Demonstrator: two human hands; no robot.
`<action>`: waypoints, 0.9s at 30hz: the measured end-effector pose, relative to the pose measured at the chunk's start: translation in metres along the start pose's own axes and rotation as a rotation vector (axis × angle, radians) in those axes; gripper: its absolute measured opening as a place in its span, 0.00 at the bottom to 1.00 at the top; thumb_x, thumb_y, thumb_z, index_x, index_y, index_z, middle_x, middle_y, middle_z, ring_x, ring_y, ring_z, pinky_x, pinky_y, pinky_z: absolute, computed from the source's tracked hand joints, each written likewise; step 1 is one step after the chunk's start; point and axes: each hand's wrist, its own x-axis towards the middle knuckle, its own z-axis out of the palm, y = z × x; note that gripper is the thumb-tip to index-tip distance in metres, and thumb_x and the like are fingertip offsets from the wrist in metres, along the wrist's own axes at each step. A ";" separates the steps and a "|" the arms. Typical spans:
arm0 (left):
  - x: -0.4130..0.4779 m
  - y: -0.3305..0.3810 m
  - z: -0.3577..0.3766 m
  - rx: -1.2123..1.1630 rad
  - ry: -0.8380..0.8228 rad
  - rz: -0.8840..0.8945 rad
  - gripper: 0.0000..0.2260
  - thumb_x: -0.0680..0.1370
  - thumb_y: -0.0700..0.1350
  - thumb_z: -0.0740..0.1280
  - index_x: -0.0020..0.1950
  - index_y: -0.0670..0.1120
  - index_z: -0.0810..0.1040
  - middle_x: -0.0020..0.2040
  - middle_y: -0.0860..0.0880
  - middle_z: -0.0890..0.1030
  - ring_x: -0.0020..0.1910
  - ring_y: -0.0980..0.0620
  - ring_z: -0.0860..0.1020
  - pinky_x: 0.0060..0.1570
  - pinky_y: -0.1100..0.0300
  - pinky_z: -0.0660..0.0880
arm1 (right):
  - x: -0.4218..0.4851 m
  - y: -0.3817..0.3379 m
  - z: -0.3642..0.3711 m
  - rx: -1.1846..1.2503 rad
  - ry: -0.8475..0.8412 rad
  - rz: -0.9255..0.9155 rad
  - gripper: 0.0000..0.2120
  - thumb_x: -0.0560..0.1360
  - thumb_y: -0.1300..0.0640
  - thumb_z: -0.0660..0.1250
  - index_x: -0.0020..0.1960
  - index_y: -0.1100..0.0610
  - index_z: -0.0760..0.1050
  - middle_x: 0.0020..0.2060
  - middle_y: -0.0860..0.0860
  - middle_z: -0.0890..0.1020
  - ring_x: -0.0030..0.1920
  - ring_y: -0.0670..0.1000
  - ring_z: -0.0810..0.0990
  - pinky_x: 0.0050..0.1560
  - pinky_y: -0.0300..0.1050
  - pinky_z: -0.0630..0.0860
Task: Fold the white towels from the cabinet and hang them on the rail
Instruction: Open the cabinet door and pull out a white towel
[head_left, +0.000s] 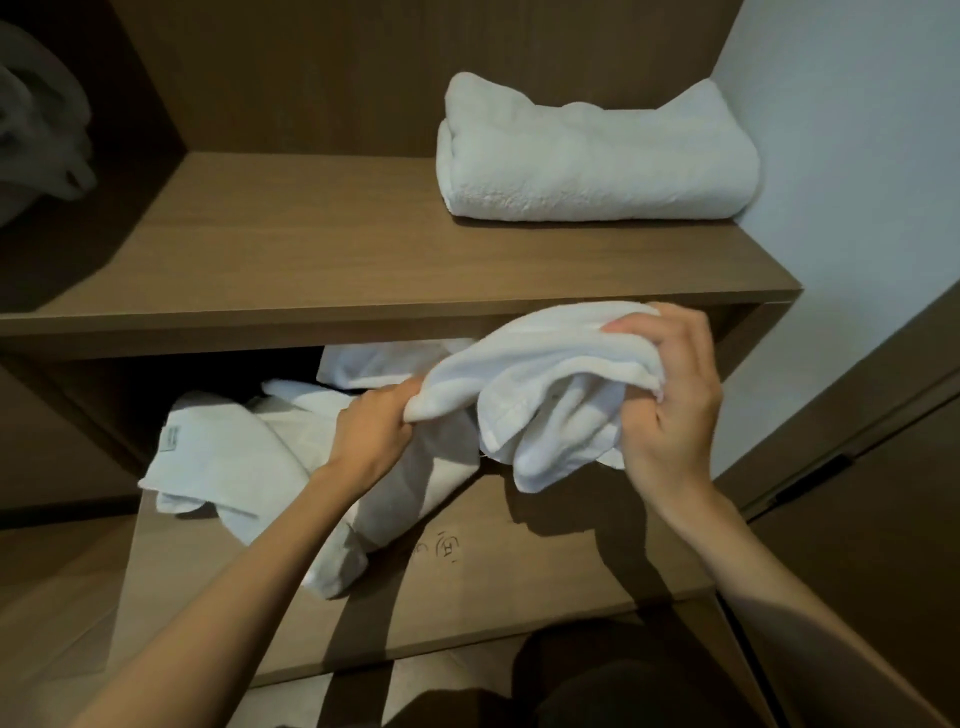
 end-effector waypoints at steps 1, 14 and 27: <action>-0.003 0.000 -0.003 -0.028 0.052 -0.030 0.23 0.74 0.38 0.63 0.67 0.55 0.74 0.51 0.44 0.83 0.48 0.38 0.79 0.38 0.55 0.68 | -0.003 0.002 0.004 -0.015 -0.037 0.002 0.22 0.66 0.74 0.58 0.55 0.57 0.75 0.55 0.54 0.71 0.57 0.48 0.71 0.54 0.33 0.70; -0.014 0.034 -0.044 -0.812 -0.041 -0.003 0.21 0.76 0.37 0.68 0.66 0.54 0.71 0.60 0.55 0.77 0.58 0.62 0.76 0.56 0.66 0.73 | -0.049 0.014 0.098 -0.121 -0.609 0.197 0.48 0.72 0.53 0.73 0.73 0.29 0.41 0.75 0.47 0.52 0.70 0.57 0.65 0.63 0.55 0.73; -0.159 -0.046 0.041 0.276 -0.280 0.212 0.55 0.59 0.78 0.64 0.78 0.60 0.42 0.79 0.42 0.41 0.76 0.36 0.39 0.68 0.27 0.47 | -0.067 0.041 0.107 -0.301 -0.506 0.138 0.24 0.71 0.69 0.64 0.62 0.49 0.72 0.58 0.56 0.67 0.48 0.60 0.75 0.39 0.53 0.77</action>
